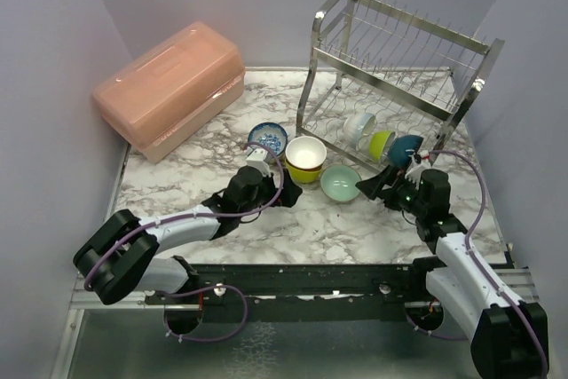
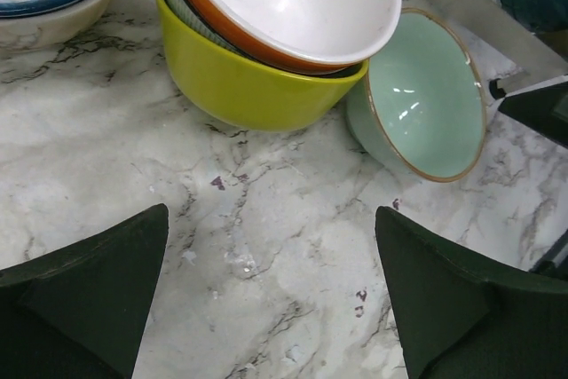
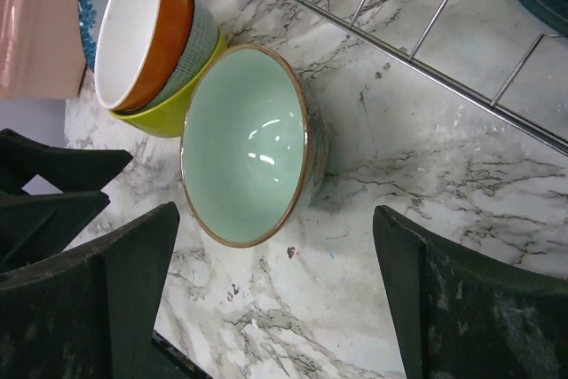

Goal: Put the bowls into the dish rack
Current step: Pick up the bowl from the center of the board.

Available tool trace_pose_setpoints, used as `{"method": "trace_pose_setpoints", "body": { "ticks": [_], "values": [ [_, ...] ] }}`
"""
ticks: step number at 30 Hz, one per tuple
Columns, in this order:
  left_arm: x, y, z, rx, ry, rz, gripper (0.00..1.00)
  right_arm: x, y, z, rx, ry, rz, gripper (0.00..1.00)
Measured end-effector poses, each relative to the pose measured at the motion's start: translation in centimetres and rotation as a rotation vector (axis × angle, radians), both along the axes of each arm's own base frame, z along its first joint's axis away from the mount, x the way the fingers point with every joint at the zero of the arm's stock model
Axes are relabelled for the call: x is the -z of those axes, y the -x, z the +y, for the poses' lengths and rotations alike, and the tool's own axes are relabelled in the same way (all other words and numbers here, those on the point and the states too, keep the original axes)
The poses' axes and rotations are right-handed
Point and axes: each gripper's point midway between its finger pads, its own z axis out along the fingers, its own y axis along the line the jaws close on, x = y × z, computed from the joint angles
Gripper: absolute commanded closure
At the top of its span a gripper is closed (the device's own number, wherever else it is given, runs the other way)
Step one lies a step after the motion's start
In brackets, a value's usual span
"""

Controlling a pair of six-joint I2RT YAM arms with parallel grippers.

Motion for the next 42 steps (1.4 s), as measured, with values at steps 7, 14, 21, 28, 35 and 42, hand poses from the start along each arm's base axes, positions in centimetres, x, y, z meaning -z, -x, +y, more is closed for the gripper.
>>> {"method": "trace_pose_setpoints", "body": {
  "ticks": [7, 14, 21, 28, 35, 42],
  "values": [
    [-1.4, 0.1, -1.3, 0.007, 0.096, 0.026, 0.01, 1.0, -0.6, 0.6, -0.023, -0.021, 0.016, 0.15],
    [-2.9, 0.4, -2.5, 0.067, 0.154, 0.013, 0.01, 2.1, -1.3, 1.1, -0.038, -0.038, 0.044, 0.4],
    [-3.8, 0.8, -3.4, 0.113, 0.196, 0.005, 0.01, 2.0, -2.1, 1.9, -0.077, -0.056, 0.018, 0.49],
    [-3.3, 1.0, -3.8, 0.132, 0.201, 0.028, 0.01, 2.2, -2.7, 2.2, -0.097, -0.05, -0.002, 0.52],
    [-3.3, 0.9, -4.2, 0.14, 0.204, 0.035, 0.01, 2.6, -2.8, 2.2, -0.109, -0.017, -0.005, 0.56],
    [-3.3, 0.9, -4.2, 0.139, 0.208, 0.038, 0.01, 3.3, -2.8, 1.9, -0.107, 0.034, 0.007, 0.76]
  ]
}}
